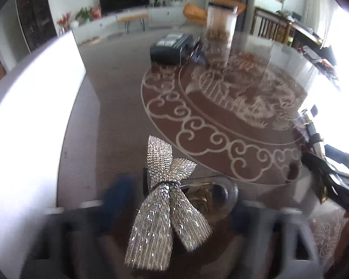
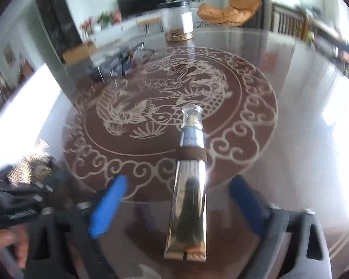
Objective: Organize objects
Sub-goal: 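Lift the gold tube with the right gripper while the left holds the bow clip, then carry bow clip and gold tube into the enclosure and open both grippers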
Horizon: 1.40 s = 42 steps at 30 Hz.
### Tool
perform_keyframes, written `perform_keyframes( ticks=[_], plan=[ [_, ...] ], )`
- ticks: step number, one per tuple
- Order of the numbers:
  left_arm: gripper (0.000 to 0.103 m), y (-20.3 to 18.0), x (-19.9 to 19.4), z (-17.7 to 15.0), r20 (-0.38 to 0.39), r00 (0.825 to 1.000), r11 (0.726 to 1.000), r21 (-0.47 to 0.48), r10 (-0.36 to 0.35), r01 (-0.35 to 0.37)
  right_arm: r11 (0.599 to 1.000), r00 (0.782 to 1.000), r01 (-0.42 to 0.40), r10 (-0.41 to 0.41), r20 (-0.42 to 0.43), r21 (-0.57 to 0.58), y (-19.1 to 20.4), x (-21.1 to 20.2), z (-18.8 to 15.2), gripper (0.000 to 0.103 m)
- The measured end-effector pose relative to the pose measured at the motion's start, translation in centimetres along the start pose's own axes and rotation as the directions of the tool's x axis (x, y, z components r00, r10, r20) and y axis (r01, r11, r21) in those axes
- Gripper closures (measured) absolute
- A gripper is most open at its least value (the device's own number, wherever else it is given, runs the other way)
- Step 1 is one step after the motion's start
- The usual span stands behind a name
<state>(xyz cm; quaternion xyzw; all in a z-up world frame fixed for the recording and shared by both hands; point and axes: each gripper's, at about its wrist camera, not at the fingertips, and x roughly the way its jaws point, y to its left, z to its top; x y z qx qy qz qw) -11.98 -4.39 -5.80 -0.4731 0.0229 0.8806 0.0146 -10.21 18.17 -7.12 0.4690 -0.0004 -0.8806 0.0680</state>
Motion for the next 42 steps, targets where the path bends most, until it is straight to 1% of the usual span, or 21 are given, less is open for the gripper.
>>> perform_keyframes(
  ticks=[1,2,4,5,7,13,19,23,25,27,29,30,31,33,35,36,37,39,40,41,42],
  plan=[
    [0.053,-0.2,-0.2,-0.1,0.005,1.000,1.000,0.016,0.021,-0.021,0.999,0.999,0.035,-0.035,0.007,-0.034,0.4,0.0,0.1,0.069],
    [0.053,-0.1,-0.4,-0.5,0.013,1.000,1.000,0.022,0.014,-0.014,0.997,0.999,0.054,-0.053,0.013,-0.049,0.4,0.0,0.2,0.077],
    [0.053,0.3,-1.2,-1.2,0.025,1.000,1.000,0.004,-0.013,0.013,1.000,1.000,0.016,-0.016,-0.001,-0.027,-0.1,-0.1,0.1,0.077],
    [0.053,0.6,-2.0,-1.6,0.044,0.998,0.999,-0.017,-0.045,0.046,1.000,1.000,-0.006,0.006,-0.009,-0.009,-0.6,-0.4,0.0,0.077],
    [0.053,0.9,-3.6,-2.1,0.074,0.993,0.995,-0.041,-0.091,0.095,0.996,0.997,-0.076,0.076,0.010,0.038,-1.5,-1.8,-0.6,0.077],
    [0.053,1.3,-8.3,-2.4,0.151,0.971,0.979,-0.063,-0.184,0.196,0.966,0.974,-0.224,0.217,0.071,0.127,-2.4,-6.0,-1.5,0.077],
    [0.053,2.8,-12.6,-2.1,0.229,0.950,0.969,-0.079,-0.210,0.233,0.944,0.949,-0.306,0.293,0.114,0.124,-0.6,-9.0,-1.0,0.077],
    [0.053,5.8,-15.7,-2.4,0.274,0.939,0.963,-0.111,-0.207,0.245,0.931,0.931,-0.355,0.343,0.124,0.084,2.0,-10.7,-0.3,0.077],
    [0.053,7.6,-17.1,-2.6,0.292,0.939,0.966,-0.126,-0.182,0.226,0.918,0.914,-0.393,0.383,0.131,0.060,4.0,-11.9,0.5,0.077],
    [0.053,10.5,-18.6,-2.8,0.311,0.941,0.968,-0.163,-0.132,0.189,0.894,0.887,-0.448,0.441,0.137,0.025,6.9,-13.3,1.7,0.077],
    [0.053,14.1,-19.6,-3.2,0.313,0.948,0.966,-0.220,-0.064,0.138,0.864,0.856,-0.503,0.501,0.132,-0.017,10.0,-14.3,2.8,0.077],
    [0.053,15.7,-19.8,-3.6,0.308,0.951,0.962,-0.245,-0.037,0.117,0.838,0.830,-0.543,0.545,0.116,-0.051,12.7,-14.8,3.6,0.077],
    [0.053,17.8,-20.0,-4.0,0.294,0.956,0.955,-0.284,0.006,0.081,0.823,0.816,-0.564,0.568,0.106,-0.069,14.1,-15.1,4.0,0.077],
    [0.053,20.8,-19.8,-5.0,0.259,0.963,0.940,-0.340,0.071,0.022,0.776,0.776,-0.618,0.628,0.059,-0.129,19.1,-15.3,4.9,0.077],
    [0.053,23.8,-19.0,-6.4,0.194,0.971,0.918,-0.394,0.136,-0.050,0.743,0.753,-0.646,0.658,0.011,-0.178,23.4,-15.2,5.0,0.077],
    [0.053,24.8,-18.7,-6.9,0.167,0.974,0.908,-0.412,0.152,-0.071,0.726,0.747,-0.653,0.664,-0.026,-0.218,26.3,-14.7,4.9,0.077],
    [0.053,25.6,-18.3,-7.4,0.134,0.977,0.900,-0.427,0.164,-0.092,0.719,0.747,-0.653,0.663,-0.045,-0.236,27.8,-14.5,4.6,0.077],
    [0.052,27.3,-17.0,-8.3,0.019,0.981,0.880,-0.446,0.193,-0.164,0.698,0.740,-0.667,0.662,-0.121,-0.261,31.4,-12.9,3.6,0.077],
    [0.049,27.9,-16.1,-8.8,-0.049,0.977,0.871,-0.447,0.206,-0.206,0.696,0.742,-0.668,0.652,-0.159,-0.263,32.7,-11.9,3.3,0.077],
    [0.044,28.3,-15.7,-9.1,-0.085,0.973,0.864,-0.449,0.213,-0.228,0.703,0.754,-0.656,0.628,-0.195,-0.274,33.8,-11.0,2.8,0.074],
    [0.031,28.6,-15.0,-9.4,-0.134,0.967,0.851,-0.459,0.217,-0.255,0.708,0.765,-0.644,0.604,-0.225,-0.290,34.7,-10.3,2.4,0.071]
  ],
)
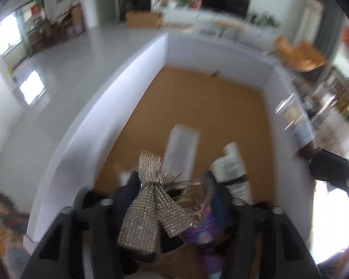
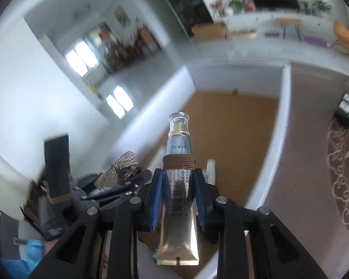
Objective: Organize objects
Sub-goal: 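Carry bow clip and gold tube into the enclosure and open both grippers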
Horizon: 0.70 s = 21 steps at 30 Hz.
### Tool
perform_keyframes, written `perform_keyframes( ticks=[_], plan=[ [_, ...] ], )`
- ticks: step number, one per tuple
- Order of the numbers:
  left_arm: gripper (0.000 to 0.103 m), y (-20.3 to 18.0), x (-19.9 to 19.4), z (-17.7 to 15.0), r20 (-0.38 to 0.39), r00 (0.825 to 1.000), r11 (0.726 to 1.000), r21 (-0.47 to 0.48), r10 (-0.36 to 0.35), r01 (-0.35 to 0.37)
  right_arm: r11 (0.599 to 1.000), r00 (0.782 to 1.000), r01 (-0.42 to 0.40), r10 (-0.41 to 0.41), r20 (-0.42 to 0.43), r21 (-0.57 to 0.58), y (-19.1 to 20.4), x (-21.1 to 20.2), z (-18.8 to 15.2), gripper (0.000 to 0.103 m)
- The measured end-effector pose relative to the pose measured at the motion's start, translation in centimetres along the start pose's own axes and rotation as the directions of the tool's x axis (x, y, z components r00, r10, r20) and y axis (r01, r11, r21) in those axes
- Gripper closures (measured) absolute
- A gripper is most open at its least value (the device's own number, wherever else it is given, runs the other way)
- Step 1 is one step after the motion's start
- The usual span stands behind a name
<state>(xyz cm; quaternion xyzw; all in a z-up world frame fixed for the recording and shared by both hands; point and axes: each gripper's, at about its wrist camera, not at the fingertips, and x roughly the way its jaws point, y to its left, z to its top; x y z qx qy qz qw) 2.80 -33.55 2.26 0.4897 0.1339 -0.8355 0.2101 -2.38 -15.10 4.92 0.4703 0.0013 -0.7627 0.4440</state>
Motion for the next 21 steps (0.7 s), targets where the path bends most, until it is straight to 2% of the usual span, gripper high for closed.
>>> perform_keyframes(
  ticks=[1,2,3,4,6,10,13,15,17,18,20,21],
  plan=[
    [0.026,0.4,0.3,0.0,-0.024,1.000,1.000,-0.024,0.004,-0.005,1.000,1.000,0.015,-0.015,-0.026,-0.013,0.2,0.8,-0.1,0.056],
    [0.023,0.6,0.1,0.1,-0.014,1.000,0.999,-0.038,-0.003,0.002,0.999,0.998,0.037,-0.038,-0.044,-0.027,0.3,1.6,-0.4,0.037],
    [0.016,0.7,-0.1,0.0,-0.001,1.000,0.999,-0.049,-0.003,0.002,0.998,0.998,0.046,-0.048,-0.037,-0.033,0.2,1.6,-0.6,0.031],
    [0.011,0.8,-0.3,0.0,0.010,1.000,0.998,-0.059,0.004,-0.003,0.998,0.998,0.051,-0.052,-0.021,-0.040,0.1,1.3,-0.9,0.027],
    [0.011,0.8,-0.7,0.1,0.041,0.999,0.996,-0.081,0.024,-0.021,0.996,0.997,0.075,-0.074,0.023,-0.058,-0.5,-0.1,-1.5,0.024],
    [0.011,0.1,-2.1,0.0,0.116,0.993,0.993,-0.119,-0.006,0.020,0.985,0.979,0.169,-0.163,0.121,-0.038,-3.6,-3.3,-2.4,0.016],
    [0.011,-2.0,-3.7,0.6,0.178,0.983,0.993,-0.103,-0.047,0.066,0.962,0.941,0.271,-0.271,0.203,0.027,-7.2,-6.2,-4.3,0.007],
    [0.011,-3.9,-4.8,0.8,0.214,0.974,0.994,-0.065,-0.074,0.089,0.922,0.895,0.378,-0.386,0.225,0.080,-10.9,-7.6,-6.5,0.006],
    [0.011,-6.3,-5.8,0.8,0.244,0.963,0.992,-0.011,-0.116,0.122,0.874,0.851,0.470,-0.486,0.199,0.125,-14.6,-8.1,-8.9,0.006],
    [0.011,-7.3,-6.2,0.7,0.251,0.958,0.990,0.014,-0.138,0.138,0.837,0.821,0.526,-0.546,0.167,0.153,-16.8,-8.3,-10.7,0.006],
    [0.011,-10.0,-7.2,0.4,0.262,0.946,0.981,0.079,-0.191,0.176,0.776,0.772,0.599,-0.625,0.113,0.200,-20.3,-8.8,-13.9,0.006],
    [0.011,-11.2,-7.4,0.3,0.262,0.941,0.976,0.106,-0.213,0.191,0.754,0.755,0.620,-0.648,0.097,0.214,-21.5,-9.2,-14.9,0.006]
  ],
)
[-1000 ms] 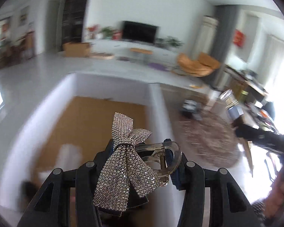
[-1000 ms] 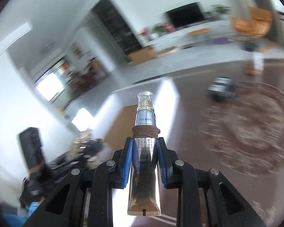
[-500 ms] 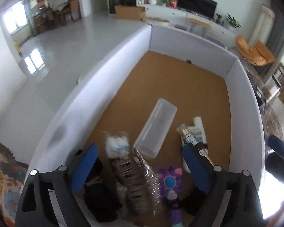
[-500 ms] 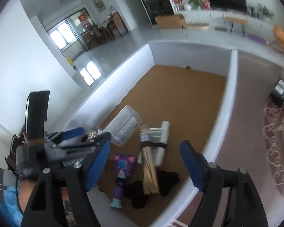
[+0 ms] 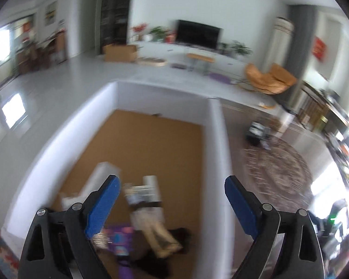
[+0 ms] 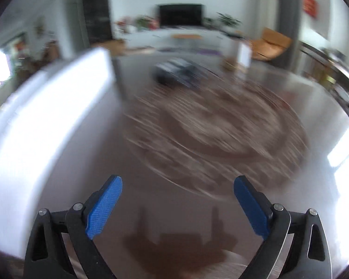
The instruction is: Organize objects
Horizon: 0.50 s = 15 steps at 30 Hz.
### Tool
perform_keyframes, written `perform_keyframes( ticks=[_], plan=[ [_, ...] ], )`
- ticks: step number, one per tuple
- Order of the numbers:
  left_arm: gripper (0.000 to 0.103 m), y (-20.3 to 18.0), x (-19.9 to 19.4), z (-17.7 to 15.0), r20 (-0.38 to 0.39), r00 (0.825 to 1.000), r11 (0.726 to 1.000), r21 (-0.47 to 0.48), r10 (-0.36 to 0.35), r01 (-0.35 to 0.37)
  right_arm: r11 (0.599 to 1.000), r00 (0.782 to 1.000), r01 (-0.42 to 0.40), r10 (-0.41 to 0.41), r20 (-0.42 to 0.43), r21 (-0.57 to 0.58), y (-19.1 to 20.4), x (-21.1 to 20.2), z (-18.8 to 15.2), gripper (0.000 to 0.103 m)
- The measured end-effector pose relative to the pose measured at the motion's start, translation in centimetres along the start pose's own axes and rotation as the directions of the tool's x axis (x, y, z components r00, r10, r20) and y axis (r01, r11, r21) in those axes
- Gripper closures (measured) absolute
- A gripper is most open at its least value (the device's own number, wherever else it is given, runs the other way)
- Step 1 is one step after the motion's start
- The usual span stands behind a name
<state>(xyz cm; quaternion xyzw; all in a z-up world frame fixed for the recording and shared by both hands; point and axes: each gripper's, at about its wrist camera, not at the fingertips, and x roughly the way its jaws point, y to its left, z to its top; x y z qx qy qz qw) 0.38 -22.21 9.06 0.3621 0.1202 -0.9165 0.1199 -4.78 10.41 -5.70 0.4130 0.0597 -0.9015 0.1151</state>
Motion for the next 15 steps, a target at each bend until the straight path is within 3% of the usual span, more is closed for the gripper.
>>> perform_keyframes(
  ticks=[3,6,8,15],
  plan=[
    [0.011,-4.6,0.3,-0.2,-0.017,0.997,0.994,0.072,-0.077,0.078,0.995,0.998,0.050,-0.047,-0.045,0.084,-4.2,0.4,-1.6,0.006],
    [0.011,-8.9,0.4,-1.1,-0.051,0.987,0.979,0.129,-0.150,0.156,0.983,0.998,0.056,-0.056,-0.005,0.177,-6.8,-0.6,-1.5,0.006],
    [0.011,-11.4,0.5,-1.6,-0.072,0.981,0.967,0.170,-0.180,0.190,0.981,0.998,0.071,-0.070,-0.010,0.180,-7.1,-0.6,-1.5,0.006],
    [0.011,-16.6,1.4,-4.0,-0.140,0.974,0.930,0.298,-0.178,0.213,0.987,0.997,0.076,-0.073,-0.031,0.138,-6.5,0.1,-1.8,0.006]
  ],
)
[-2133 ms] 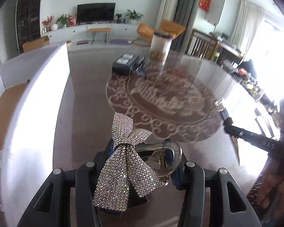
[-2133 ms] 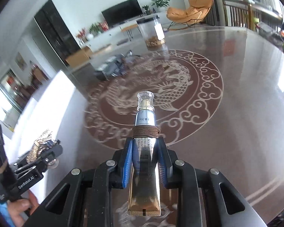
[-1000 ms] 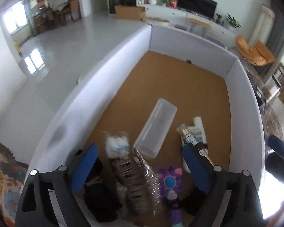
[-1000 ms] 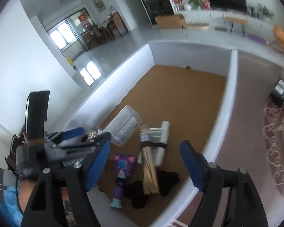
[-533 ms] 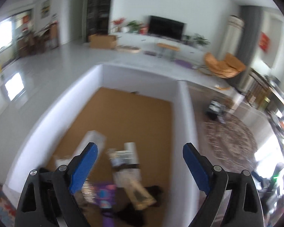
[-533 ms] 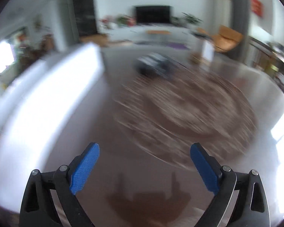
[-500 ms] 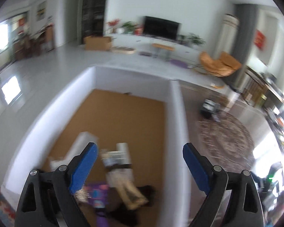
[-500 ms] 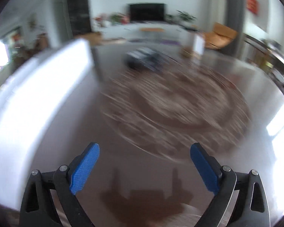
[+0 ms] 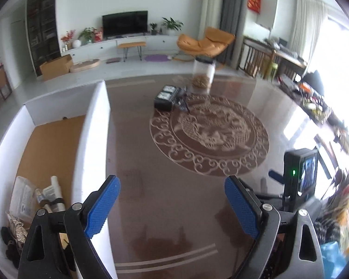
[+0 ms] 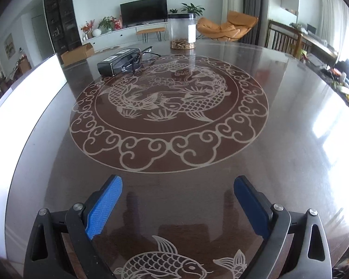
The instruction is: Organize objects
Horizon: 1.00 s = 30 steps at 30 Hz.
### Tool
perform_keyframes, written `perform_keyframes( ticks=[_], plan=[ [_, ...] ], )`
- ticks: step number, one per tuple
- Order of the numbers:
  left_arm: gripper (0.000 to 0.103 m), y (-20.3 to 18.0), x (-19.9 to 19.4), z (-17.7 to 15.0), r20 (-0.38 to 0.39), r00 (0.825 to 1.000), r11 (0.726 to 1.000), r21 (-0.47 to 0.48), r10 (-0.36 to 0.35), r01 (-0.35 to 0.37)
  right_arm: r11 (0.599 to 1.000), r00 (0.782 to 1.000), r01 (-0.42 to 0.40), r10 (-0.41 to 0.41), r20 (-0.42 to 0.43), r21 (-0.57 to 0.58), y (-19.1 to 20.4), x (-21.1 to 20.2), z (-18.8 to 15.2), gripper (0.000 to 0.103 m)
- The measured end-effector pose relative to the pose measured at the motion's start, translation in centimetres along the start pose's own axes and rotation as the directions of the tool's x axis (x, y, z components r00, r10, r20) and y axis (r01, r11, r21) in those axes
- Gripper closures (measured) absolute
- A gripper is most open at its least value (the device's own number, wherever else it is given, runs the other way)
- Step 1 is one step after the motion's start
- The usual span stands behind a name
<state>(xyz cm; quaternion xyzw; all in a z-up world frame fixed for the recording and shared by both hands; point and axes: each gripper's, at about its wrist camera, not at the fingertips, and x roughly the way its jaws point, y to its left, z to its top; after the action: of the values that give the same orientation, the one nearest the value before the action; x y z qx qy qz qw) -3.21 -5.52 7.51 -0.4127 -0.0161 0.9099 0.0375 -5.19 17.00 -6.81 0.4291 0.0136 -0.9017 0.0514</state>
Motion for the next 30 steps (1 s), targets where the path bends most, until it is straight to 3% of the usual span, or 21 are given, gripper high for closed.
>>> perform_keyframes(
  ticks=[11,20,25,30],
  plan=[
    [0.011,1.7,2.6,-0.9,-0.097,0.995,0.997,-0.071,0.004,-0.011,1.000,0.999,-0.013,0.014,-0.040,0.005,0.5,0.7,0.0,0.006],
    [0.011,2.3,3.7,-0.4,-0.114,0.994,0.997,-0.076,0.006,-0.015,1.000,0.998,-0.001,0.000,-0.056,-0.023,1.1,1.0,-0.1,0.002],
    [0.011,2.9,4.2,1.9,-0.126,0.992,0.997,-0.072,-0.031,0.022,1.000,0.998,-0.001,0.000,-0.061,-0.029,1.2,1.1,-0.1,0.000],
    [0.011,4.9,5.3,6.3,-0.115,0.992,0.995,-0.100,-0.041,0.030,0.999,0.998,0.004,-0.006,-0.064,-0.035,1.3,1.1,-0.1,0.000]
  ],
)
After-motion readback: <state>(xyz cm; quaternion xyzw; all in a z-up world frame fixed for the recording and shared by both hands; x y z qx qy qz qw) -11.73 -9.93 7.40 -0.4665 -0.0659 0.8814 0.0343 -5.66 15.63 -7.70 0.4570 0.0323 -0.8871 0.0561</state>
